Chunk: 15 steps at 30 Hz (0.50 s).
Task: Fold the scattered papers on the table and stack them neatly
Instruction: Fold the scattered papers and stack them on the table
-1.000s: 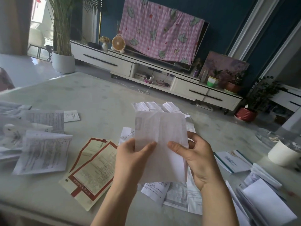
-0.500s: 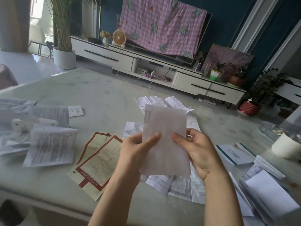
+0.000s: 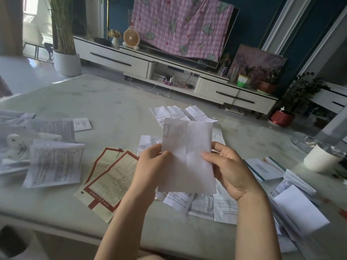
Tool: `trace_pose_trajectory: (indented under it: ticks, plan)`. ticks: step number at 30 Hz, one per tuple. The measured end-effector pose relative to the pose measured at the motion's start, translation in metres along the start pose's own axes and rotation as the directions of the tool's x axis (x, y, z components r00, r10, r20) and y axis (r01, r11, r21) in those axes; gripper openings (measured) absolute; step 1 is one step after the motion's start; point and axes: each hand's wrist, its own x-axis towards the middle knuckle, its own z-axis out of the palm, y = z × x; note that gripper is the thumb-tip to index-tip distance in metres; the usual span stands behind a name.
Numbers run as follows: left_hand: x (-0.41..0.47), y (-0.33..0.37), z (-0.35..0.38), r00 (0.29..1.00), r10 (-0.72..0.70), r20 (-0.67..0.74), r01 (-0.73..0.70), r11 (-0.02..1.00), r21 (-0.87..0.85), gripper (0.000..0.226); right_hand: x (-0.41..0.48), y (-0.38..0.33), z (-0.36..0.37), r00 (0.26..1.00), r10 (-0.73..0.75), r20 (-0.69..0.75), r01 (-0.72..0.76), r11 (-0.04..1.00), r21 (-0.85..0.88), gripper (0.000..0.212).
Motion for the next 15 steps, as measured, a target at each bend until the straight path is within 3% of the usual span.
trace_pose_trajectory:
  ticks: [3,6,10,13,15]
  plan:
    - [0.0000,0.0010,-0.0011,1.000,-0.007,0.000,0.007,1.000,-0.011,0.025,-0.0022,-0.0004,-0.0037,0.999,-0.010,0.050,0.010,1.000,-0.001,0.028]
    - [-0.0012,0.0041,-0.0004,1.000,-0.030,-0.007,0.030,0.998,-0.054,0.025,-0.0039,-0.0009,-0.0043,0.997,-0.062,0.042,0.063,0.998,-0.007,0.025]
    - [-0.0008,0.0058,-0.0003,0.989,-0.144,0.025,0.146,0.956,-0.255,0.029,-0.0037,0.0007,-0.0051,0.991,-0.131,-0.039,0.127,0.988,-0.086,0.047]
    - [0.0016,0.0009,-0.0016,0.986,-0.133,0.103,0.147,0.979,-0.141,0.033,-0.0019,0.0007,-0.0043,0.976,-0.206,-0.078,0.188,0.963,-0.191,0.054]
    - [0.0013,-0.0018,-0.0006,0.993,-0.087,0.079,0.090,0.995,-0.048,0.017,-0.0018,0.0009,-0.0040,0.976,-0.204,-0.076,0.187,0.963,-0.193,0.057]
